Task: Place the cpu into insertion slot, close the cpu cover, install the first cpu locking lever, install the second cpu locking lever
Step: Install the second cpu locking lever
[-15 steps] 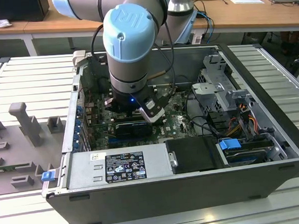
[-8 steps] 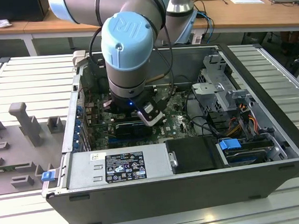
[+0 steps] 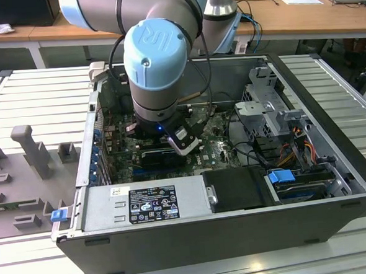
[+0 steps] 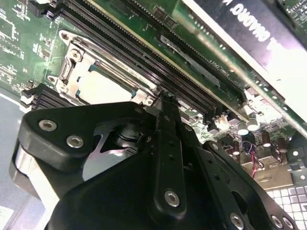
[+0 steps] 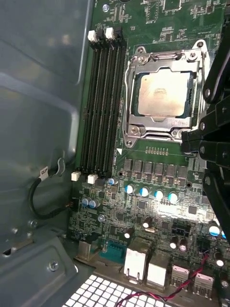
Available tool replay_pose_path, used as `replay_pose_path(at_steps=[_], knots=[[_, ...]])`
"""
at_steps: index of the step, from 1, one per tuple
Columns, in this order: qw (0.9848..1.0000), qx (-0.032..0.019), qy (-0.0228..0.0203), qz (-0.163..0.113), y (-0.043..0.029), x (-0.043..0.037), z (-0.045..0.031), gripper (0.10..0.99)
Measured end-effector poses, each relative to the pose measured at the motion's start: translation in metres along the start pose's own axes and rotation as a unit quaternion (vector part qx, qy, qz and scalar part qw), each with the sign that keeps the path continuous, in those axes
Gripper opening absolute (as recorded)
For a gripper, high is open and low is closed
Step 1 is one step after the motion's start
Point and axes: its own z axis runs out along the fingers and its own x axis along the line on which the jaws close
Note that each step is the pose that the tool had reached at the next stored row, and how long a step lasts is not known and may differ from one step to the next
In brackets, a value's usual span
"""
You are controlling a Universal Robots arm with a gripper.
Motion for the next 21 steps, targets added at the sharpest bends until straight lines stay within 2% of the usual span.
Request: replay_pose_path(at_steps=[6, 11, 14, 16, 21], knots=[[1.0, -0.0033, -0.0004, 0.0, 0.0008, 0.0027, 0.0048, 0.106], [1.0, -0.0049, -0.0006, 0.0, 0.0007, 0.0028, 0.0049, 0.106], [1.0, -0.0057, -0.0007, 0.0, 0.003, 0.0027, -0.0005, 0.106], [1.0, -0.0057, -0.0007, 0.0, 0.0065, 0.0024, -0.0086, 0.106], [1.0, -0.0057, -0.0007, 0.0, 0.0074, 0.0025, -0.0108, 0.106]])
